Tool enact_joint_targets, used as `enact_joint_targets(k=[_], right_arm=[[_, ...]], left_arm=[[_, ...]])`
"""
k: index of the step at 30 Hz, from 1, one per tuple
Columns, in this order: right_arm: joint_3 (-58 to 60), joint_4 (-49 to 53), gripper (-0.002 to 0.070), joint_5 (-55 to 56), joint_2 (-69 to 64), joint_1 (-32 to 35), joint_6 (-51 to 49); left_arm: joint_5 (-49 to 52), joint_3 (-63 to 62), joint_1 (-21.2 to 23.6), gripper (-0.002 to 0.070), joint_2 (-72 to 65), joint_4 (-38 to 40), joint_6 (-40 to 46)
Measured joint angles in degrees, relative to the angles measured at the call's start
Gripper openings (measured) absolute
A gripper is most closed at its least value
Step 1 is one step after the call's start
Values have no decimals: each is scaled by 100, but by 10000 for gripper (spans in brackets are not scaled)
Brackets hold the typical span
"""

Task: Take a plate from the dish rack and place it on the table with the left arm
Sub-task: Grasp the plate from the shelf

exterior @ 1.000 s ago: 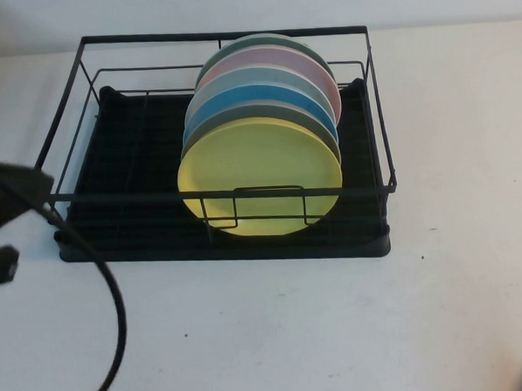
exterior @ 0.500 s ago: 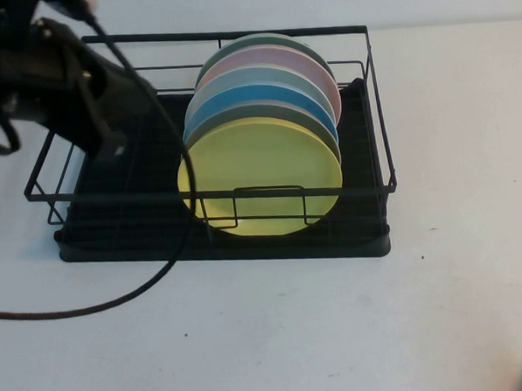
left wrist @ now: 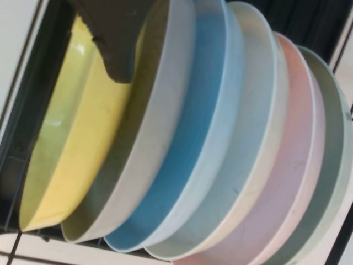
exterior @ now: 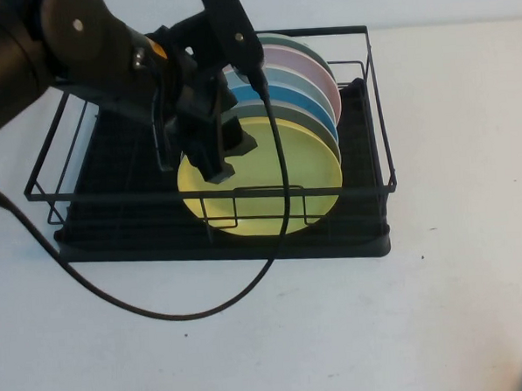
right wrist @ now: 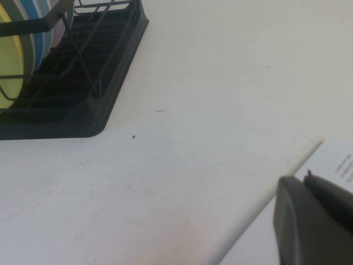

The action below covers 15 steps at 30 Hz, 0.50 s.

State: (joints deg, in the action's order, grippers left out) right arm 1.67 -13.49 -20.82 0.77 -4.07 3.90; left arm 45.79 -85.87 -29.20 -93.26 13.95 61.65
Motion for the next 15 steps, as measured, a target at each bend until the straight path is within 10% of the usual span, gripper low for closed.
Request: enact_joint_targets(k=[15], right_arm=[[0, -127, -20, 0, 0, 0, 0]], left_arm=[[-550, -7, -190, 417, -133, -176, 11]])
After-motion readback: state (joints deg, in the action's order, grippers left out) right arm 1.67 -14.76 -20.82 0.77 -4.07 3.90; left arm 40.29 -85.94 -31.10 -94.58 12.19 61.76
